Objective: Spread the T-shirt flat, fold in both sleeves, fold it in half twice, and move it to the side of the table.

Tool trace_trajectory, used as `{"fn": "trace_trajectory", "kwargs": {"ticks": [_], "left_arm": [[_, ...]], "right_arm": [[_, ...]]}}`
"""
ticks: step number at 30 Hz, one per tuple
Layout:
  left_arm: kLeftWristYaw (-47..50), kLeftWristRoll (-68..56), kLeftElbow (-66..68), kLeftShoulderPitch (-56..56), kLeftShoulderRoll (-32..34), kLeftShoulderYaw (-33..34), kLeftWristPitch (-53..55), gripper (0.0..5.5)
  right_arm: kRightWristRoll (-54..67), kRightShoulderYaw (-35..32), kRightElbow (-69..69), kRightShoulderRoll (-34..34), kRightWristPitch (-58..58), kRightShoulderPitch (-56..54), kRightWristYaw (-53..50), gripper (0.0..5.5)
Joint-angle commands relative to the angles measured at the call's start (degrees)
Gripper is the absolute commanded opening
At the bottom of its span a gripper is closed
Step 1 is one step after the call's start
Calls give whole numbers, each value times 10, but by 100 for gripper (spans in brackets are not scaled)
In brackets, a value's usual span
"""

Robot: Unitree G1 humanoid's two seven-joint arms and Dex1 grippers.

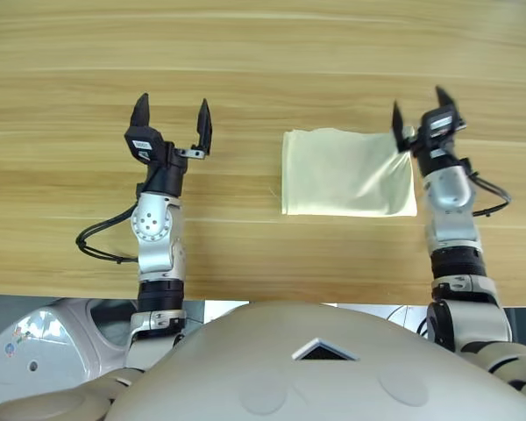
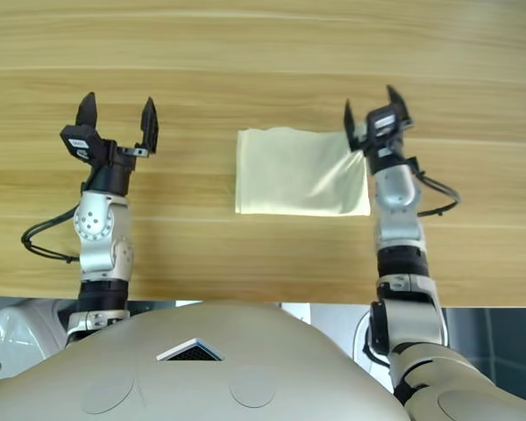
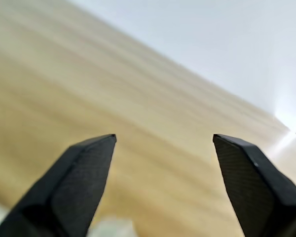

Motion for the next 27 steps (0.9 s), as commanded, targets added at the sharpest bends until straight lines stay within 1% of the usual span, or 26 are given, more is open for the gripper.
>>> {"fn": "trace_trajectory", "kwargs": {"ticks": [1, 2, 5, 6, 8, 9, 11, 13, 14, 16, 17, 18, 20, 23, 25, 27], "left_arm": [[7, -1, -11, -9, 2, 4, 13, 538], [8, -1, -11, -10, 1, 3, 13, 538], [11, 1, -10, -13, -4, -1, 12, 538], [10, 0, -12, -15, -5, -2, 14, 538], [8, 0, -14, -17, -5, -5, 16, 538], [7, 0, -13, -18, -5, -6, 17, 538], [7, 1, -13, -21, -4, -7, 19, 538], [6, 2, -15, -22, -2, -8, 22, 538], [5, 1, -18, -20, -1, -8, 23, 538], [4, -1, -26, -16, 4, -6, 28, 538], [4, -2, -30, -15, 6, -4, 31, 538], [4, -2, -32, -14, 8, -3, 33, 538], [7, -4, -37, -9, 10, 4, 34, 538], [14, -6, -40, -1, 9, 15, 26, 538], [19, -8, -42, 7, 8, 25, 20, 538], [21, -9, -43, 12, 8, 32, 16, 538]], "right_arm": [[148, -55, -198, -44, 77, 78, 88, 364], [168, -55, -229, -46, 96, 91, 103, 364], [105, 26, -240, -33, 107, 107, 130, 364], [61, 73, -214, -27, 98, 112, 142, 364], [-8, 137, -161, -20, 88, 113, 151, 364], [-30, 154, -133, -17, 85, 110, 149, 364], [-51, 159, -71, -11, 83, 94, 140, 364], [-32, 133, -9, 1, 96, 71, 127, 364], [-7, 106, 13, 10, 116, 60, 113, 364], [55, 36, 42, 21, 186, 40, 79, 364], [80, -8, 55, 18, 227, 27, 41, 364], [85, -38, 64, 10, 247, 18, 8, 364], [83, -104, 138, -29, 251, -28, -79, 364], [98, -198, 369, -113, 227, -120, -237, 364], [111, -236, 476, -152, 224, -136, -309, 364], [111, -251, 524, -168, 218, -134, -333, 364]]}}
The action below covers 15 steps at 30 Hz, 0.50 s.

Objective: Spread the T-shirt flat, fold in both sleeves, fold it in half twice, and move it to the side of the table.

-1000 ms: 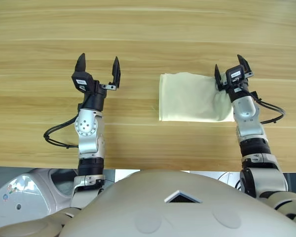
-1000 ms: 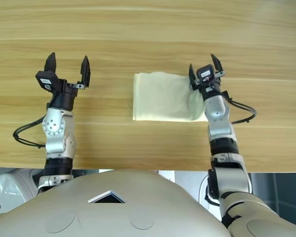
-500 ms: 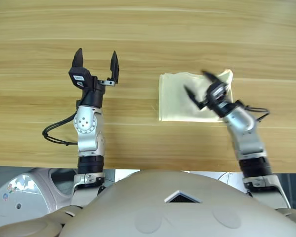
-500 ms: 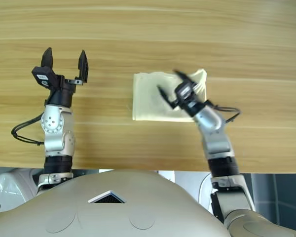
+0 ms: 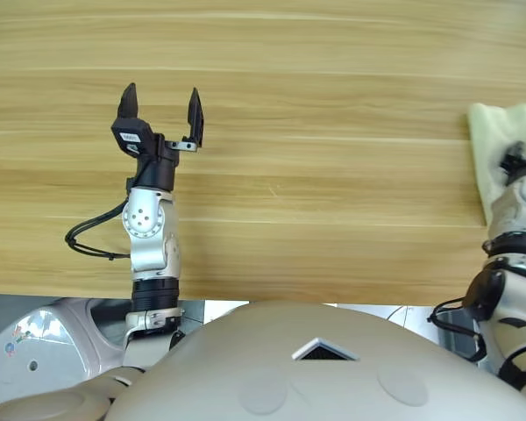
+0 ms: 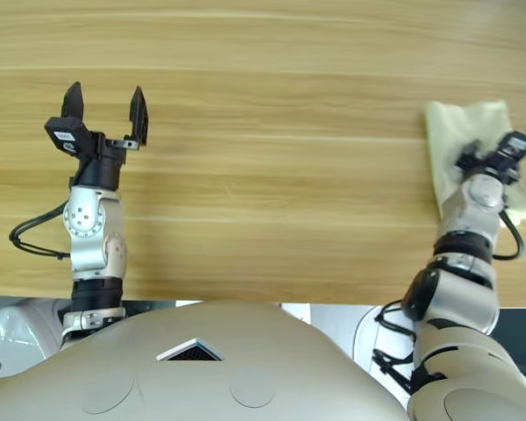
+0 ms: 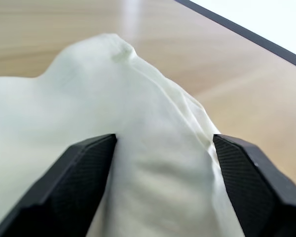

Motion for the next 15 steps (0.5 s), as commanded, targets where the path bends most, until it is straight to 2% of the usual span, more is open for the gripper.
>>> {"fn": "trace_trajectory", "kwargs": {"ticks": [1, 4, 7, 9, 11, 12, 13, 15], "left_arm": [[14, -7, -8, 13, 0, 19, -7, 538], [24, -1, 4, 7, -2, 29, -14, 538], [40, 7, 39, -25, -2, 40, -24, 538], [52, 16, 89, -73, -4, 39, -37, 538], [72, 34, 176, -145, -12, 34, -44, 538], [87, 46, 239, -191, -16, 30, -49, 538], [115, 60, 328, -250, -16, 31, -52, 538], [162, 83, 448, -327, -11, 34, -71, 538]], "right_arm": [[19, -51, 144, -40, 3, -2, -78, 364], [34, -73, 151, -43, -63, -24, -57, 364], [18, -69, 60, -36, -223, -35, -68, 364], [-23, -19, -131, 26, -293, -24, -75, 364], [-86, 93, -253, 116, -296, -30, -46, 364], [-121, 146, -254, 152, -295, -41, -28, 364], [-157, 194, -189, 197, -301, -77, -11, 364], [-184, 227, -76, 245, -300, -136, -7, 364]]}}
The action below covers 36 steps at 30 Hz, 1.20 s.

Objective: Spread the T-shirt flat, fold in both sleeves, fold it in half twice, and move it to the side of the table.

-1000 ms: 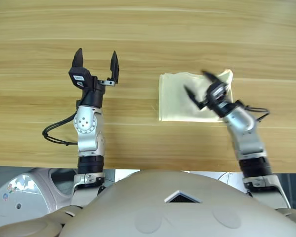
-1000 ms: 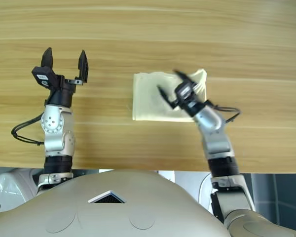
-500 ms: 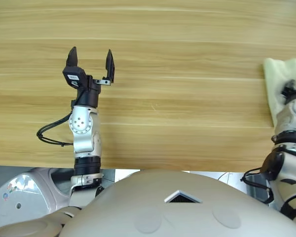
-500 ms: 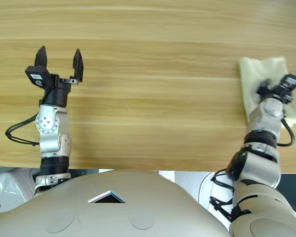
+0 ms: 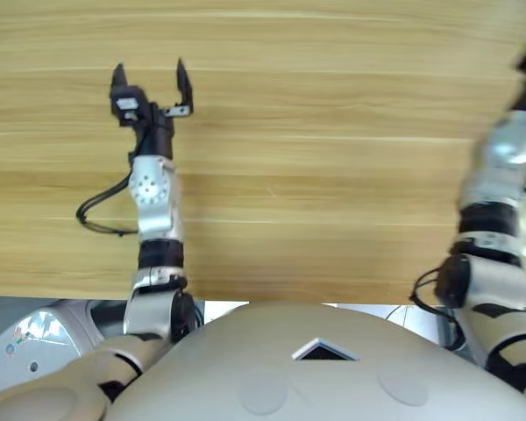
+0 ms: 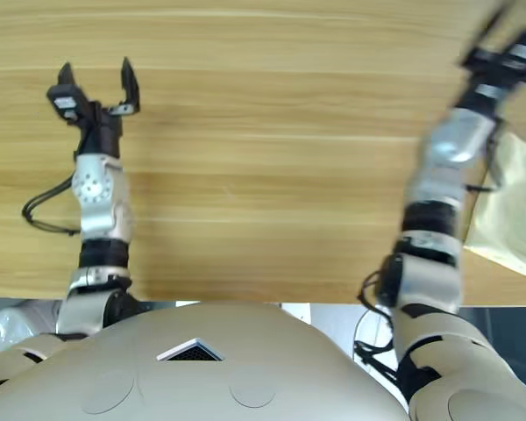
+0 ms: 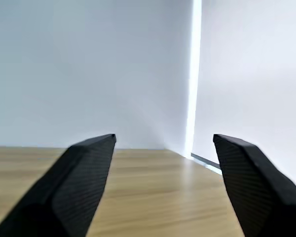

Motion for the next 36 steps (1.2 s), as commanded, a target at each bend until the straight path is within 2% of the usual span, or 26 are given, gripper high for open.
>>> {"fn": "trace_trajectory", "kwargs": {"ticks": [1, 5, 12, 15, 30, 34, 36], "left_arm": [[81, 51, 205, -124, 7, -4, -35, 538], [63, 67, 271, -118, -22, -32, -72, 538], [88, 91, 256, -85, -43, -54, -160, 538], [91, 98, 264, -81, -51, -63, -169, 470], [102, 85, 270, -73, -67, -53, -163, 468], [97, 80, 285, -84, -70, -53, -160, 467], [92, 79, 302, -99, -72, -53, -153, 467]], "right_arm": [[-39, 55, 187, 86, 8, -100, 26, 364], [-54, 78, 255, 119, -19, -86, 56, 364], [-65, 90, 252, 132, -40, -61, 60, 364], [-70, 92, 250, 131, -39, -56, 54, 364], [-88, 101, 235, 124, -56, -25, 47, 364], [-83, 91, 240, 121, -54, -21, 46, 446], [-87, 88, 241, 115, -57, -20, 31, 446]]}}
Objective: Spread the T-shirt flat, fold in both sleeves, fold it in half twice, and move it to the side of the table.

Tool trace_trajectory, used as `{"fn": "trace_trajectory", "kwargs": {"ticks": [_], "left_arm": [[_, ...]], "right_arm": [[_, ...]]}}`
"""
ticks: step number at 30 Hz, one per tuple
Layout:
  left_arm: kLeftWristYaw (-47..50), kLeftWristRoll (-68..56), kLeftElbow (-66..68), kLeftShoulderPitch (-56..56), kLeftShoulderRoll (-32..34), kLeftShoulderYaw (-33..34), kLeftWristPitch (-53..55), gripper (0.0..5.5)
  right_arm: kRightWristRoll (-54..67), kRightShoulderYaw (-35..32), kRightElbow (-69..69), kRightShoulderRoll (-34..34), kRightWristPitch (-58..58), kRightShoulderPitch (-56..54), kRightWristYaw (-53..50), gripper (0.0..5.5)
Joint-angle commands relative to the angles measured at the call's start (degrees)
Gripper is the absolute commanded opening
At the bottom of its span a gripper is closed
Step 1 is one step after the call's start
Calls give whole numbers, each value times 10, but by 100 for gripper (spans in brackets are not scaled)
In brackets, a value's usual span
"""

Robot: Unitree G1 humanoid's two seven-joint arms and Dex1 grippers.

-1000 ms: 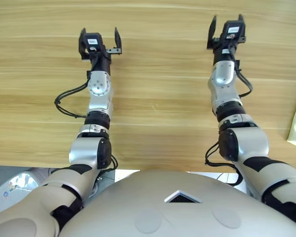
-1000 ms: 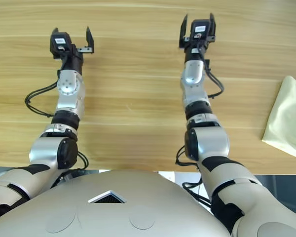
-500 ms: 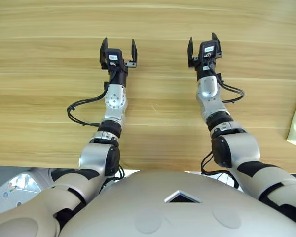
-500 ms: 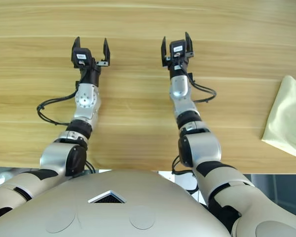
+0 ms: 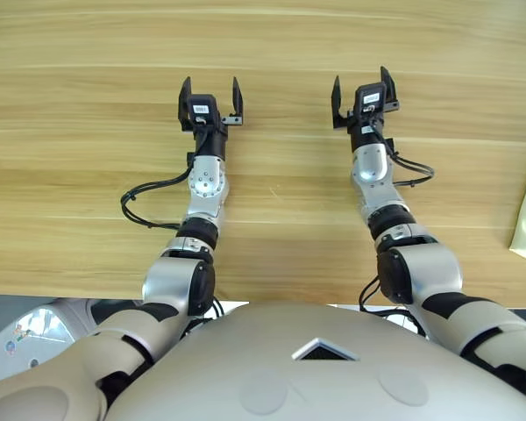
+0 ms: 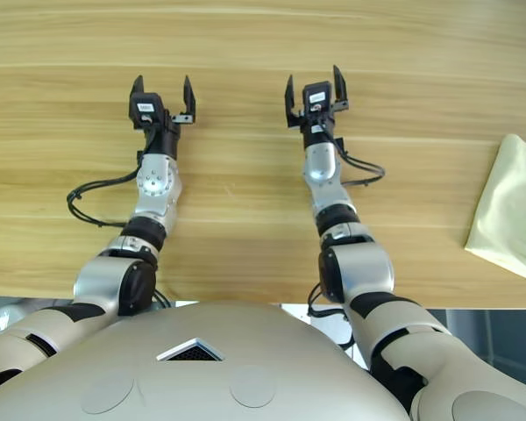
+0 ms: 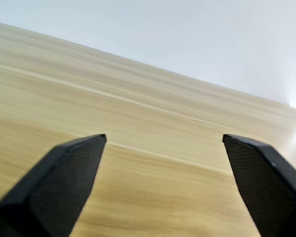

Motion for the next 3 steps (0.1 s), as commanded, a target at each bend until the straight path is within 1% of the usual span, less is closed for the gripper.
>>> {"fn": "trace_trajectory", "kwargs": {"ticks": [1, 3], "left_arm": [[-12, -12, 36, -32, -8, 4, 21, 467], [-21, -16, 56, -54, -10, 3, 29, 467]], "right_arm": [[-3, -9, 4, -17, -8, 10, -26, 446], [-2, -14, 4, -26, -13, 13, -35, 446]]}}
